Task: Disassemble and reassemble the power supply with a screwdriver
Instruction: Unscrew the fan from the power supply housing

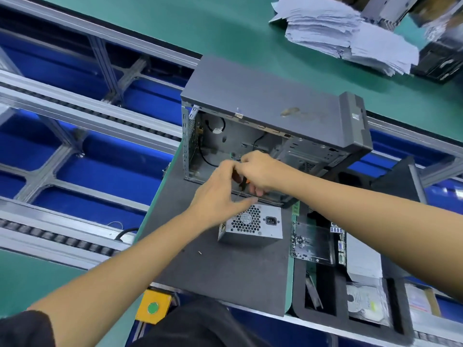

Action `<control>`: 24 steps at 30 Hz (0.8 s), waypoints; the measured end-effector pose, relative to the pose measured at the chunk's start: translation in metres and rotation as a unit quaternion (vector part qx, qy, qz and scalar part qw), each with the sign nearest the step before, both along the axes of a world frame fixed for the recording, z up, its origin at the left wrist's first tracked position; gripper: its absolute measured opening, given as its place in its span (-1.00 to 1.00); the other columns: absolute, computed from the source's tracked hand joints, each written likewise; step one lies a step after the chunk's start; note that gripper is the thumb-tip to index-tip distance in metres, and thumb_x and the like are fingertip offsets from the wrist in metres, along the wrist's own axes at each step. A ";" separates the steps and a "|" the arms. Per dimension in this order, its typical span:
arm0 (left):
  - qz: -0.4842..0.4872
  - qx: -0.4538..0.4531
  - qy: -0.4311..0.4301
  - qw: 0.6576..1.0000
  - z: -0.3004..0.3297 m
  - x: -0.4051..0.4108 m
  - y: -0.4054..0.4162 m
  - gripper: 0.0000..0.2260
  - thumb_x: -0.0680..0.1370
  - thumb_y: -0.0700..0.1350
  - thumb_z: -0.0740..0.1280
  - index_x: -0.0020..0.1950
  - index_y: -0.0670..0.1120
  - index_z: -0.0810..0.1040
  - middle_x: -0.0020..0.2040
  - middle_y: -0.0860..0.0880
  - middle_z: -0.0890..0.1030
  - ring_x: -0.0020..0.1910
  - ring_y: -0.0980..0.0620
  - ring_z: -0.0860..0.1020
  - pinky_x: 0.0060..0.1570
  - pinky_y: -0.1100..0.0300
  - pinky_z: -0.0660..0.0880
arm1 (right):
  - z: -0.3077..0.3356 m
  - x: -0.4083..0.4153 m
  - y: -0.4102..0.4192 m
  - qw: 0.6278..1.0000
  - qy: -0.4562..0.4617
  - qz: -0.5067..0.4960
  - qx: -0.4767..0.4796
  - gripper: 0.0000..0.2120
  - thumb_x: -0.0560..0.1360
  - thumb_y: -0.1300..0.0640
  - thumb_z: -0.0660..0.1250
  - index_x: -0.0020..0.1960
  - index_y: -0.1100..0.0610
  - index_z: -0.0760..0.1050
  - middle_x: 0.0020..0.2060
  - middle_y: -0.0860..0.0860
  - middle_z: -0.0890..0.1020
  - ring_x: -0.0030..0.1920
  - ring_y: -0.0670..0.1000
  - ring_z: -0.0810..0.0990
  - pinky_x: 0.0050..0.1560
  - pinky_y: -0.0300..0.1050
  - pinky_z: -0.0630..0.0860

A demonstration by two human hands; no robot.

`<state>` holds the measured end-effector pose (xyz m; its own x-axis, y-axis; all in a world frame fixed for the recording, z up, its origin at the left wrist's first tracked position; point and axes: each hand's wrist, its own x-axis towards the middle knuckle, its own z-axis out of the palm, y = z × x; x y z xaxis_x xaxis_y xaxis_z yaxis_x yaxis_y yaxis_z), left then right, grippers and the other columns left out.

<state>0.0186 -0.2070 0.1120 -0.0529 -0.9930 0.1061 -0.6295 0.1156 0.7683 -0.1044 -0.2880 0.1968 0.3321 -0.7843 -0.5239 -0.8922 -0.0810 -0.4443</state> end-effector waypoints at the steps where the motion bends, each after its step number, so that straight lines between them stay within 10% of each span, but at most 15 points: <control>1: -0.012 0.012 0.007 1.000 0.010 0.002 -0.006 -0.44 0.34 0.36 0.41 0.15 0.17 0.24 -0.10 0.17 0.52 -0.19 0.21 0.53 -0.34 0.11 0.49 | 0.001 0.000 0.000 0.999 0.003 0.044 -0.021 -0.81 0.59 0.10 0.15 -0.06 0.16 0.48 -0.16 0.15 0.68 -0.23 0.08 0.63 -0.22 -0.06 0.59; 3: -0.036 0.023 0.015 0.999 0.023 0.005 -0.017 -0.49 0.38 0.26 0.42 0.12 0.08 0.25 -0.21 0.12 0.55 -0.28 0.19 0.56 -0.36 0.05 0.49 | 0.002 0.000 -0.001 0.992 0.030 0.117 -0.045 -0.85 0.66 0.12 0.08 0.03 0.10 0.41 0.00 0.14 0.55 -0.04 0.11 0.50 0.07 0.11 0.51; 10: -0.118 -0.006 -0.068 0.991 0.040 0.013 -0.033 -0.70 0.52 -0.04 0.44 -0.02 0.12 0.29 -0.27 0.10 0.54 -0.30 0.14 0.52 -0.28 0.01 0.50 | -0.010 -0.029 -0.006 0.977 -0.173 -0.004 0.123 -0.50 0.43 -0.25 0.13 0.12 0.15 0.38 -0.27 0.05 0.50 -0.40 -0.03 0.40 -0.37 -0.12 0.35; 13: -0.147 0.006 -0.138 0.979 0.055 0.012 -0.039 -0.74 0.54 0.04 0.40 -0.03 0.07 0.31 -0.28 0.07 0.55 -0.32 0.04 0.54 -0.28 0.01 0.55 | -0.032 -0.046 -0.006 0.951 -0.282 -0.126 -0.006 -0.62 0.48 -0.19 0.08 -0.06 0.10 0.44 -0.37 0.04 0.58 -0.43 0.02 0.48 -0.24 -0.01 0.41; 17: -0.207 0.061 -0.268 0.939 0.079 0.004 -0.055 -0.73 0.57 0.05 0.36 -0.03 0.01 0.27 -0.31 0.01 0.54 -0.41 0.00 0.53 -0.39 0.04 0.44 | -0.097 -0.046 0.018 0.972 -0.025 0.052 -0.228 -0.73 0.61 0.09 0.07 0.07 0.00 0.55 -0.04 0.04 0.68 -0.08 0.15 0.62 -0.08 0.03 0.48; 24: -0.245 0.230 -0.372 0.866 0.089 -0.005 -0.075 -0.81 0.60 -0.02 0.27 0.05 -0.12 0.38 -0.15 -0.12 0.63 -0.29 -0.07 0.51 -0.36 0.11 0.35 | -0.138 -0.018 0.020 0.995 0.052 0.003 -0.082 -0.68 0.66 0.06 0.00 -0.19 0.10 0.39 -0.14 0.12 0.54 -0.04 0.21 0.57 -0.11 -0.01 0.37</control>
<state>0.0138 -0.2819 0.2012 -0.3633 -0.7604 -0.5384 -0.9317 0.2978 0.2081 -0.1224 -0.2682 0.0591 0.2874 -0.8605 -0.4207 -0.9322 -0.1503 -0.3293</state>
